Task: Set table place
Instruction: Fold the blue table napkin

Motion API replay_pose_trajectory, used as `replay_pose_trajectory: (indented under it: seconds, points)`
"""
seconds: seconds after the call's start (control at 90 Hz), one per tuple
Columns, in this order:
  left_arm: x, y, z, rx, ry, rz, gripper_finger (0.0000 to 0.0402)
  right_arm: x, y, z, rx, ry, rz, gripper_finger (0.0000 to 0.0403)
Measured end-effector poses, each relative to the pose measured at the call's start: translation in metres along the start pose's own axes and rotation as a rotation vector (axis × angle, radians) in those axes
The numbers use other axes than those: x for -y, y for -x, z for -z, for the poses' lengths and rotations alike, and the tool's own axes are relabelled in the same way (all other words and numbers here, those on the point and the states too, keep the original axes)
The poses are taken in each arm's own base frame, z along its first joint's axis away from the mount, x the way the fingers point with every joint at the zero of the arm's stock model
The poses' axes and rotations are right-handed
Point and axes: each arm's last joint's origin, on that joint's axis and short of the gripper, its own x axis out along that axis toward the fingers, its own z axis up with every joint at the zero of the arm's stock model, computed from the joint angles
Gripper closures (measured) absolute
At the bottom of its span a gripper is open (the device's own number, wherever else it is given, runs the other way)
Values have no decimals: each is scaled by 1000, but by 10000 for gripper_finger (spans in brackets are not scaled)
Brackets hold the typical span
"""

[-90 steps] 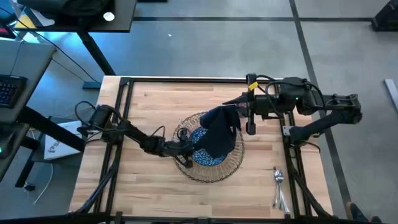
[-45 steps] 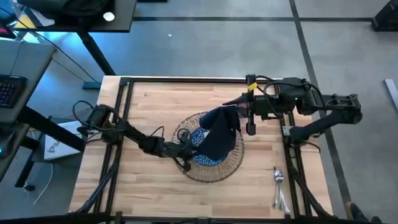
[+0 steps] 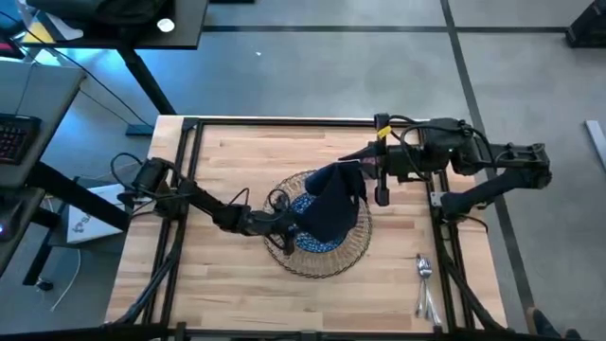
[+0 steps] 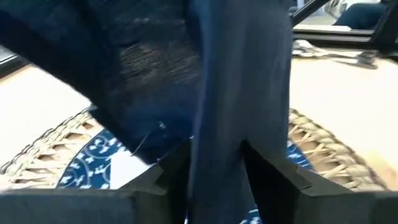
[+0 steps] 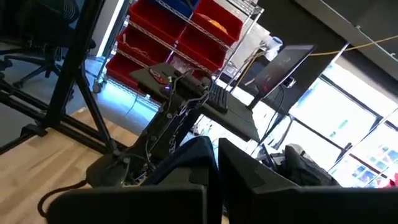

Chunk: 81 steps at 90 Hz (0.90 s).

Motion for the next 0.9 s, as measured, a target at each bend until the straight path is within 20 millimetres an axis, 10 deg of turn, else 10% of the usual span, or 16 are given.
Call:
replay_pose_trajectory:
  seconds: [0.178,0.9]
  points:
    - [1,3,-4,22,-55,-84,391,0,0,0,0,3,0,403]
    - [-47,103,-71,-142,-337,-576,402,-9,-24,17,-130,17,13,403]
